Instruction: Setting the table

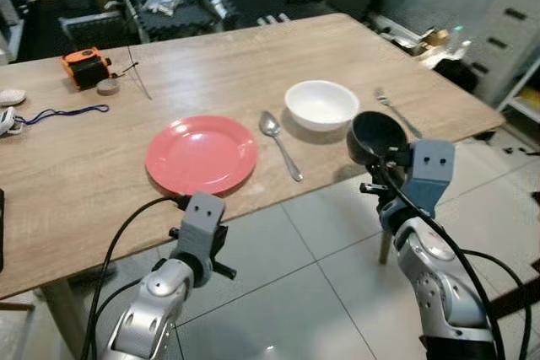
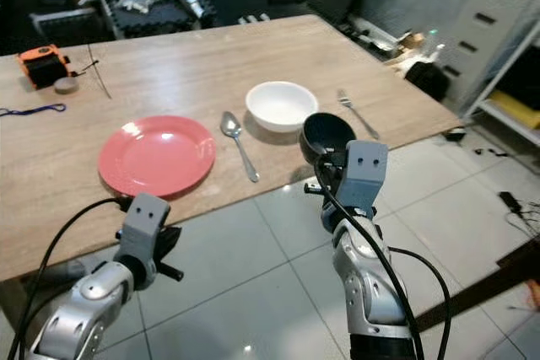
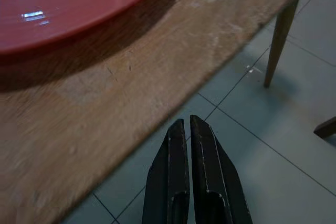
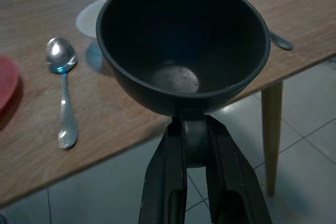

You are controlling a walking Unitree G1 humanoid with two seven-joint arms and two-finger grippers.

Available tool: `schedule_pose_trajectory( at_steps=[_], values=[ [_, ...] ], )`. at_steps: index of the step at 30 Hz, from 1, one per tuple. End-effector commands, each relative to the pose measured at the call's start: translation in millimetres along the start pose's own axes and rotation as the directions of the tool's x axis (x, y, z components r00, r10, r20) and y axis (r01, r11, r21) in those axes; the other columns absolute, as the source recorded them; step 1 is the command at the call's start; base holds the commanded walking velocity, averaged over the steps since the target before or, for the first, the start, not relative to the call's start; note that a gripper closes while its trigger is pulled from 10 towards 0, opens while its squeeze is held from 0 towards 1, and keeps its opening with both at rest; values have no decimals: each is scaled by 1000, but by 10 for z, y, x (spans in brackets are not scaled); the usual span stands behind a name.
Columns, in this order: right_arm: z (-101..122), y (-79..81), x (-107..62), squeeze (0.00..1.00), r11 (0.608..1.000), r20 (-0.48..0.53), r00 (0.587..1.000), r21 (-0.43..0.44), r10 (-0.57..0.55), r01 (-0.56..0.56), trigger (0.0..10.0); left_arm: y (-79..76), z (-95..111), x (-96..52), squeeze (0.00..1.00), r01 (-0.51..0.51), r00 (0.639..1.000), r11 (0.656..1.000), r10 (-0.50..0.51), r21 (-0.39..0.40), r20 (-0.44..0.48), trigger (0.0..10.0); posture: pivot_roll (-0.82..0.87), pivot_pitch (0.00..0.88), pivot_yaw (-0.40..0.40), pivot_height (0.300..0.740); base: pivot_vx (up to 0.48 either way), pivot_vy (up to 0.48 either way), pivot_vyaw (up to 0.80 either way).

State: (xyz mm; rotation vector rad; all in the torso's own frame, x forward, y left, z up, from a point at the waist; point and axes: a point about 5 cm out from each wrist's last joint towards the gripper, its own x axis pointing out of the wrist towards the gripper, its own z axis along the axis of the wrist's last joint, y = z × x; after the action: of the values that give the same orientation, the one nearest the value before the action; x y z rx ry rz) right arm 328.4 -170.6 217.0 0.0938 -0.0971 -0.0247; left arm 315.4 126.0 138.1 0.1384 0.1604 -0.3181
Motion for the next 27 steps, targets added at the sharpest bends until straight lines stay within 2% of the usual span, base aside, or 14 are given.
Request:
schedule_pose_trajectory(
  at_steps=[1, 11, 12, 15, 19, 23, 27],
  values=[
    [-4, -14, -14, 0, 1000, 0, 1000, -3, -6, 6, 10000, -7, -44, -16, 0, -1, 1000, 1000, 1, -3, -15, 10000, -29, 190, 59, 740, 0, 0, 0],
    [-5, -35, -14, 0, 1000, -1, 1000, -3, -6, 6, 10000, -9, -57, -8, 0, -11, 1000, 1000, 11, -16, -18, 10000, -31, 192, 58, 740, 0, 0, 0],
    [-4, -32, -14, 0, 1000, -1, 1000, -3, -6, 6, 10000, 22, -58, -6, 0, -36, 999, 999, 36, -35, -16, 10000, -34, 193, 59, 740, 375, 296, 0],
    [-3, -31, -15, 0, 1000, -1, 1000, -2, -5, 5, 10000, 109, -81, 4, 0, -80, 996, 997, 80, -17, -31, 10000, -33, 194, 58, 740, 391, 203, 0],
    [-4, -30, -15, 0, 1000, -1, 1000, -2, -6, 6, 10000, 143, -97, 6, 0, -100, 994, 995, 99, -19, -50, 10000, -34, 194, 59, 740, 462, 0, 0],
    [-3, -23, -16, 0, 1000, -1, 1000, -2, -6, 6, 10000, 144, -97, 4, 0, -98, 994, 995, 96, -29, -52, 10000, -34, 195, 59, 740, 434, 0, 0],
    [-4, -20, -14, 0, 1000, -1, 1000, -1, -5, 5, 10000, 126, -89, 2, 0, -93, 995, 995, 91, -39, -49, 10000, -34, 195, 59, 740, 122, 0, 0]
  ],
)
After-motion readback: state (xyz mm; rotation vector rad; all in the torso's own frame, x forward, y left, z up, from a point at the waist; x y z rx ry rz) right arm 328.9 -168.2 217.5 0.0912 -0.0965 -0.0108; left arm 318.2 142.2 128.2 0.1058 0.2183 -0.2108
